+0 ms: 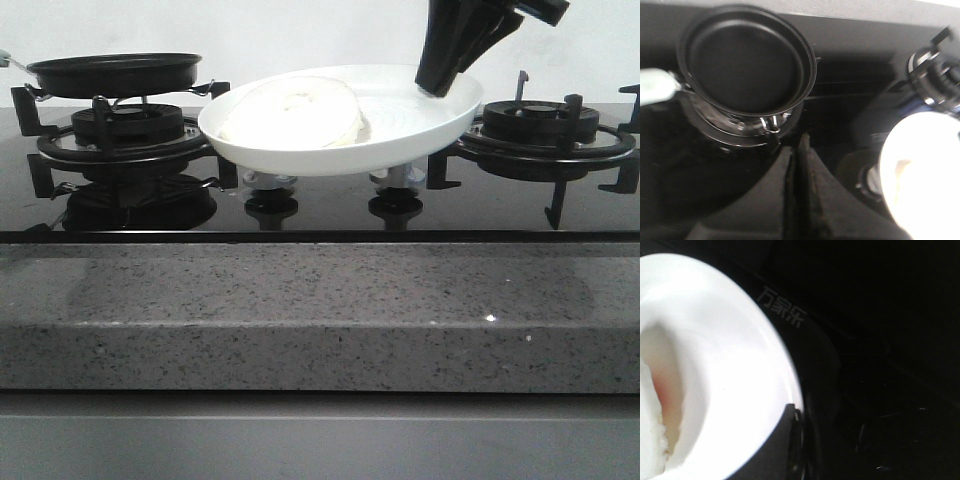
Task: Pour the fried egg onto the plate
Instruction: 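Release the pan handle and withdraw the left gripper, then lower the plate with the egg onto the stove with the right gripper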
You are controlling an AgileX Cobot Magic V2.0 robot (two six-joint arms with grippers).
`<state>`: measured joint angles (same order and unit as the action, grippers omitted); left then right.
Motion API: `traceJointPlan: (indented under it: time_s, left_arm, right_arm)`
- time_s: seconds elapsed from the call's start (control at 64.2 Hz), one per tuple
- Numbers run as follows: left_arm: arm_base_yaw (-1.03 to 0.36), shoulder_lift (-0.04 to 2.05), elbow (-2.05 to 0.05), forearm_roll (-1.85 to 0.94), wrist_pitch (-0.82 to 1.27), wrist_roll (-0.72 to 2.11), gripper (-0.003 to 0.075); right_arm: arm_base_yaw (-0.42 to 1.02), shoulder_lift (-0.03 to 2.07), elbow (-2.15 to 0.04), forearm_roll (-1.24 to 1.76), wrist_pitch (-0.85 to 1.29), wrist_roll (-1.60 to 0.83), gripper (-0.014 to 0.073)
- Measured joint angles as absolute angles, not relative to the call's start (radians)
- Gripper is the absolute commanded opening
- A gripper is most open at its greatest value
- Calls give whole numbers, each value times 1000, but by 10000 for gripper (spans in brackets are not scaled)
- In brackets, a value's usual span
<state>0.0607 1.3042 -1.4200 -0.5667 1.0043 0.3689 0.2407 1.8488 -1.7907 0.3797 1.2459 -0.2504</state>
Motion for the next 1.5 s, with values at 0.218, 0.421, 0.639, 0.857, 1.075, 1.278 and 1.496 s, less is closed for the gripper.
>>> traceJointPlan:
  time_s: [0.218, 0.421, 0.639, 0.857, 1.075, 1.278, 1.496]
  left_arm:
    - [-107, 1116, -1273, -274, 817, 253, -20]
    - [-154, 906, -1057, -171, 610, 228, -20]
    - [-155, 663, -790, -138, 454, 226, -20]
    - [-155, 426, -589, -134, 400, 225, -20]
    - [-155, 255, -479, -140, 400, 225, -20]
    - [-155, 218, -460, -142, 398, 225, -20]
    - [-155, 217, -460, -142, 395, 225, -20]
  right_arm:
    - [241, 1849, -1791, 380, 1246, -250, -67]
    - [241, 1849, -1791, 380, 1246, -250, -67]
    - [241, 1849, -1791, 380, 1246, -250, -67]
    - [241, 1849, -1791, 380, 1246, -250, -67]
    - [241, 1849, -1791, 380, 1246, -250, -67]
    - [241, 1849, -1791, 380, 1246, -250, -67]
    - [241, 1849, -1791, 380, 1246, -250, -67]
